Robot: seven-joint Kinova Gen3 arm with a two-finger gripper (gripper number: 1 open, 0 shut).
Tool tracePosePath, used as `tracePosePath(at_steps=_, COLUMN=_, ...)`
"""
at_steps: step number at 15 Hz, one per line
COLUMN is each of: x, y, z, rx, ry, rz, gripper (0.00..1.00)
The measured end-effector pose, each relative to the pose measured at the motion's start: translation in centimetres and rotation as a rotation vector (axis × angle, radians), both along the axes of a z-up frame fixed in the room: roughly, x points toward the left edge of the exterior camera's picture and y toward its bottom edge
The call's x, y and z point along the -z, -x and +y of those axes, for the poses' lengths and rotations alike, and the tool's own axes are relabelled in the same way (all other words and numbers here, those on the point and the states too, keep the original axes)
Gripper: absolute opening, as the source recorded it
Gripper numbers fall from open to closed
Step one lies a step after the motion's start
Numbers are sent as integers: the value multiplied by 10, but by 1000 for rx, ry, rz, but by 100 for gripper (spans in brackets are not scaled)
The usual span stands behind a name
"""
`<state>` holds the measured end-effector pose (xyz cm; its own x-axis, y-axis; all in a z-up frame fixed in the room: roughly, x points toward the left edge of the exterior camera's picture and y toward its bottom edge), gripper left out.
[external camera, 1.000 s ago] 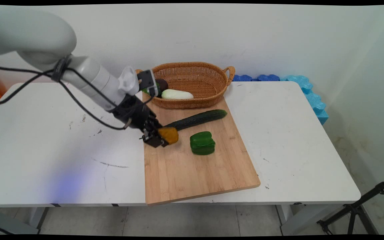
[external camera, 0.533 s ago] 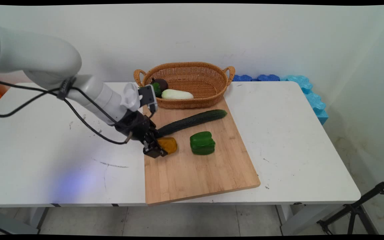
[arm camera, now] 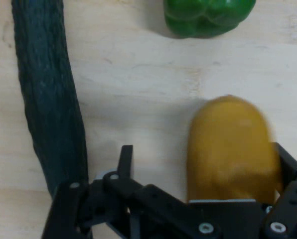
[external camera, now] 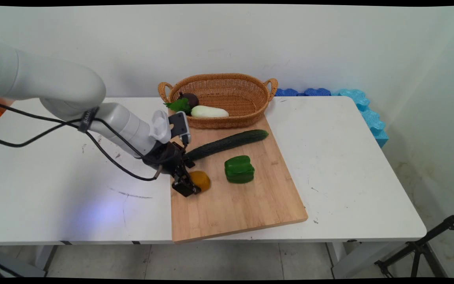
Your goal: Place the picked object on the cutting board
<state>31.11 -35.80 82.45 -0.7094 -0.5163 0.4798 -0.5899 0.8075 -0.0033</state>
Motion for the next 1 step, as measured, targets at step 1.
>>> tracePosePath(at_steps=1, x=3, y=1, z=0, rx=2, ry=4, rz=1, gripper=100)
